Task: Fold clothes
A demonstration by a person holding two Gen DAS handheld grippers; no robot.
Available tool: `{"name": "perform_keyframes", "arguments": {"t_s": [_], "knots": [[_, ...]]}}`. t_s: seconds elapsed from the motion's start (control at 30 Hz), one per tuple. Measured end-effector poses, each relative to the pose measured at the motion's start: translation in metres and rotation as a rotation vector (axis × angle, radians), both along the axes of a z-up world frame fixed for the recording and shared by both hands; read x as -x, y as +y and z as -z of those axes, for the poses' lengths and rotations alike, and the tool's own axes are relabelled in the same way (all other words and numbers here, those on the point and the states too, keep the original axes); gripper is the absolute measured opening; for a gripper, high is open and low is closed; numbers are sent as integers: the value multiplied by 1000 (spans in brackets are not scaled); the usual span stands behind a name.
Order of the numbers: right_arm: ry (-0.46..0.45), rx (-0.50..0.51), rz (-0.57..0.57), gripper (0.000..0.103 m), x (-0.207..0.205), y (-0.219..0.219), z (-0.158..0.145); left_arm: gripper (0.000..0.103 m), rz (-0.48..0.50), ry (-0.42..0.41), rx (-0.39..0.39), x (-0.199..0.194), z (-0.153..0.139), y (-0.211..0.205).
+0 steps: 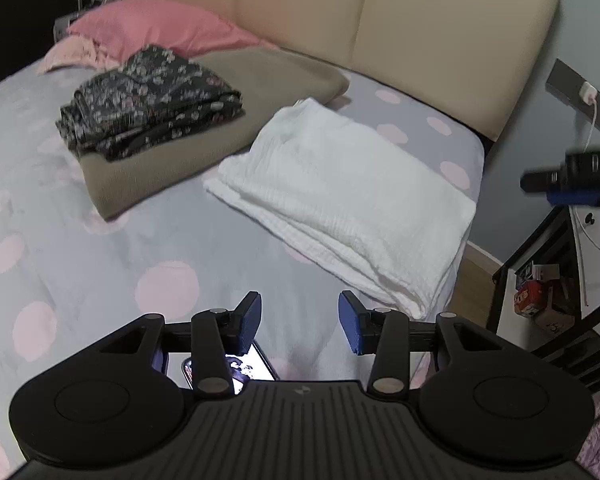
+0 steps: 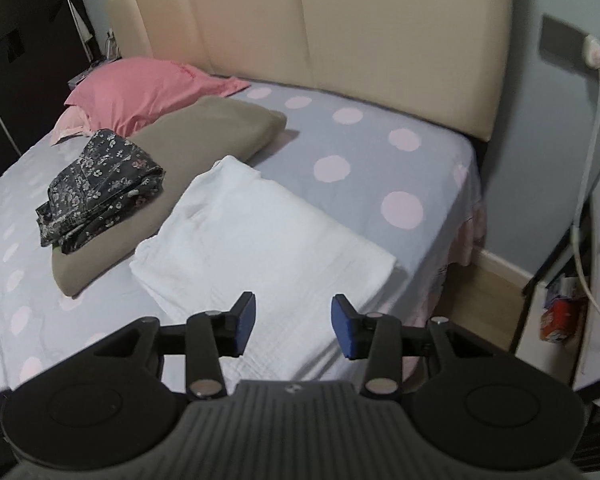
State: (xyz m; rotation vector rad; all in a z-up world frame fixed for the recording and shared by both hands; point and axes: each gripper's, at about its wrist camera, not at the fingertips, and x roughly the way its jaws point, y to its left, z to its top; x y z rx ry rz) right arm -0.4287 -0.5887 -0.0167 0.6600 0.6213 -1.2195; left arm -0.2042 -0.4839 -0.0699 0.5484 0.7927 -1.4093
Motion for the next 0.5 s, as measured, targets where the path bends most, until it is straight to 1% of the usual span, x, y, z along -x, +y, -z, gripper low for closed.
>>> {"name": "perform_keyframes", "arguments": {"t_s": [0.03, 0.07, 0.1, 0.23, 0.33, 0.5], "knots": [[9, 9, 11, 47, 0, 9, 2, 40, 7, -8, 2, 2, -1, 1], [13, 12, 23, 52, 0, 17, 4, 40, 15, -16, 5, 4, -2, 1], [17, 16, 35, 54, 0, 25, 7, 40, 22, -24, 7, 5, -3, 2], [29, 26, 73, 54, 0, 51, 21, 42, 41, -53, 18, 11, -5, 3], [38, 35, 94, 55, -1, 67, 35, 48, 51, -75, 36, 14, -7, 4], [73, 65, 127, 60, -3, 78, 46, 53, 56, -137, 48, 19, -6, 3]]}}
